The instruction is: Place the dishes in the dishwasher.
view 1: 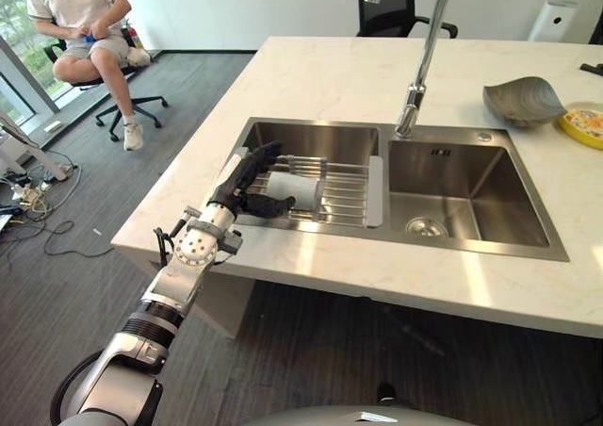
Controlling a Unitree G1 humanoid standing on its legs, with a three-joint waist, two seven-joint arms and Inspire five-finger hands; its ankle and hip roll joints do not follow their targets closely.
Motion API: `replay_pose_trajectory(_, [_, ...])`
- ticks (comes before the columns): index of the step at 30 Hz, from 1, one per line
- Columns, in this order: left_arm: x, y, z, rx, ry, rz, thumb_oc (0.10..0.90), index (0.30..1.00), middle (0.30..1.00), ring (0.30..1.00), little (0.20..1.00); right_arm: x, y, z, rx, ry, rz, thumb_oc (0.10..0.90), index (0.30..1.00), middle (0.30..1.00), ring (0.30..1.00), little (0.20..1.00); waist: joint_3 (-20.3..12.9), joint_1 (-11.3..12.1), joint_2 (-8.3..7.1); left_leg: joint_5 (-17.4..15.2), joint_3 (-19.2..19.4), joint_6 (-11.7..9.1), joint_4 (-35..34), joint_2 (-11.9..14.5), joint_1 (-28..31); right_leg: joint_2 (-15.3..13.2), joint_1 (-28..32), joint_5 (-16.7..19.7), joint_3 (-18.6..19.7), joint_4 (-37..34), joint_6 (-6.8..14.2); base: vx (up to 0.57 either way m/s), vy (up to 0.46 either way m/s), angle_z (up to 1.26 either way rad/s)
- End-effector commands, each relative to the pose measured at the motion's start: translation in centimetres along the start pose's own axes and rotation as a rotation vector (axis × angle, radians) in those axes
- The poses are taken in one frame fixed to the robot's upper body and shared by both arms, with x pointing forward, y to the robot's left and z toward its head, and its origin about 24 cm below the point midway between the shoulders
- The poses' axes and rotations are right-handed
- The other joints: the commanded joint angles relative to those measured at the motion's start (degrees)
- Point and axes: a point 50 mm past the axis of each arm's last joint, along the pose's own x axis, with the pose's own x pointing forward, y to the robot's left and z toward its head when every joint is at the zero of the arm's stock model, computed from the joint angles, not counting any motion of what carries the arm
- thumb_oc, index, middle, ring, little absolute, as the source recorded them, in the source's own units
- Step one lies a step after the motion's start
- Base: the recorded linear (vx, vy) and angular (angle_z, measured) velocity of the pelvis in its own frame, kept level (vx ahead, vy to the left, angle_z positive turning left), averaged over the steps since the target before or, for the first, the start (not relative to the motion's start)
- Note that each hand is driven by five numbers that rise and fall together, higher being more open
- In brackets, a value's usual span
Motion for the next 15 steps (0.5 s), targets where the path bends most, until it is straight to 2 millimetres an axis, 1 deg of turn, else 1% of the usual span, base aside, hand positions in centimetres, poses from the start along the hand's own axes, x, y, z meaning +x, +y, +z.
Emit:
replay_pose_trajectory(1, [2.9, 4.2, 6.6, 0.218, -0.248, 0.096, 0.8, 0.9, 0.9, 0.9, 0.9, 0.3, 1.7, -0.8, 0.011, 0.008, 0.06, 0.8, 0.9, 0.9, 0.9, 0.9, -1.38, -0.48, -1.2, 2.63, 1.93, -1.04, 0.65, -2.06, -5.8, -2.29, 3.34, -8.43, -2.89, 1.17, 3.5, -0.01, -0.107, -0.01])
replay_pose_trajectory(2, [2.9, 4.2, 6.6, 0.218, -0.248, 0.096, 0.8, 0.9, 0.9, 0.9, 0.9, 0.3, 1.7, -0.8, 0.011, 0.008, 0.06, 0.8, 0.9, 0.9, 0.9, 0.9, -1.38, -0.48, -1.2, 2.63, 1.93, -1.04, 0.65, -2.06, -5.8, -2.29, 3.34, -8.43, -2.89, 1.17, 3.5, 0.0, -0.048, -0.05])
replay_pose_trajectory(3, [2.9, 4.3, 6.7, 0.25, -0.25, 0.094, 0.8, 0.9, 0.9, 0.9, 0.9, 0.3, 1.8, -0.9, 0.016, 0.003, 0.068, 0.8, 0.9, 0.9, 0.9, 0.9, -1.39, -0.56, -1.17, 2.67, 2.0, -1.1, 0.78, -2.01, -5.81, -2.1, 3.38, -8.64, -2.77, 1.17, 3.39, 0.01, -0.075, -0.08])
replay_pose_trajectory(4, [3.1, 4.3, 7.0, 0.314, -0.252, 0.073, 0.8, 0.9, 0.9, 0.9, 0.9, 0.3, 2.1, -1.4, 0.063, 0.007, 0.079, 0.8, 0.9, 0.9, 0.9, 0.9, -1.5, -0.81, -0.92, 2.86, 2.18, -1.25, 0.84, -1.82, -5.73, -1.76, 3.49, -8.99, -2.77, 1.17, 3.26, 0.01, -0.075, -0.11])
replay_pose_trajectory(5, [3.1, 4.3, 7.0, 0.315, -0.253, 0.072, 0.8, 0.9, 0.9, 0.9, 0.9, 0.3, 2.2, -1.5, 0.064, 0.007, 0.08, 0.8, 0.9, 0.9, 0.9, 0.9, -1.5, -0.78, -0.95, 2.86, 2.18, -1.26, 0.84, -1.81, -5.72, -1.75, 3.5, -9.0, -2.77, 1.17, 3.24, 0.01, -0.083, -0.08])
replay_pose_trajectory(7, [3.3, 4.4, 7.2, 0.43, -0.246, 0.054, 0.8, 0.9, 0.9, 0.9, 0.9, 0.3, 2.2, -1.9, 0.125, -0.006, 0.066, 0.8, 0.9, 0.9, 0.9, 0.9, -1.6, -1.58, -0.48, 2.87, 2.53, -1.44, 0.93, -1.55, -5.59, -1.38, 3.55, -9.4, -2.52, 1.17, 3.04, 0.01, -0.063, -0.01])
replay_pose_trajectory(10, [3.5, 4.3, 7.4, 0.48, -0.25, 0.039, 0.8, 0.9, 0.9, 0.9, 0.9, 0.3, 2.3, -1.7, 0.102, -0.021, 0.063, 0.8, 0.9, 0.9, 0.9, 0.9, -1.63, -1.91, -0.37, 2.83, 2.71, -1.44, 1.01, -1.54, -5.65, -1.19, 3.41, -9.46, -2.31, 1.17, 3.04, 0.0, -0.011, 0.0])
replay_pose_trajectory(13, [3.5, 4.3, 7.4, 0.48, -0.25, 0.039, 0.8, 0.9, 0.9, 0.9, 0.9, 0.3, 2.3, -1.7, 0.102, -0.021, 0.063, 0.8, 0.9, 0.9, 0.9, 0.9, -1.63, -1.89, -0.37, 2.83, 2.72, -1.44, 1.01, -1.54, -5.65, -1.2, 3.41, -9.46, -2.3, 1.17, 3.04, 0.0, 0.0, 0.0])
replay_pose_trajectory(15, [4.2, 3.9, 7.4, 0.557, -0.241, -0.001, 0.8, 0.9, 0.9, 0.9, 0.9, 0.2, 2.5, -1.3, 0.022, -0.038, 0.077, 0.8, 0.9, 0.9, 0.9, 0.9, -1.94, -2.87, -0.33, 2.68, 3.49, -1.43, 0.96, -1.24, -5.39, -0.97, 3.02, -9.38, -1.65, 1.17, 2.99, -0.01, -0.042, -0.05])
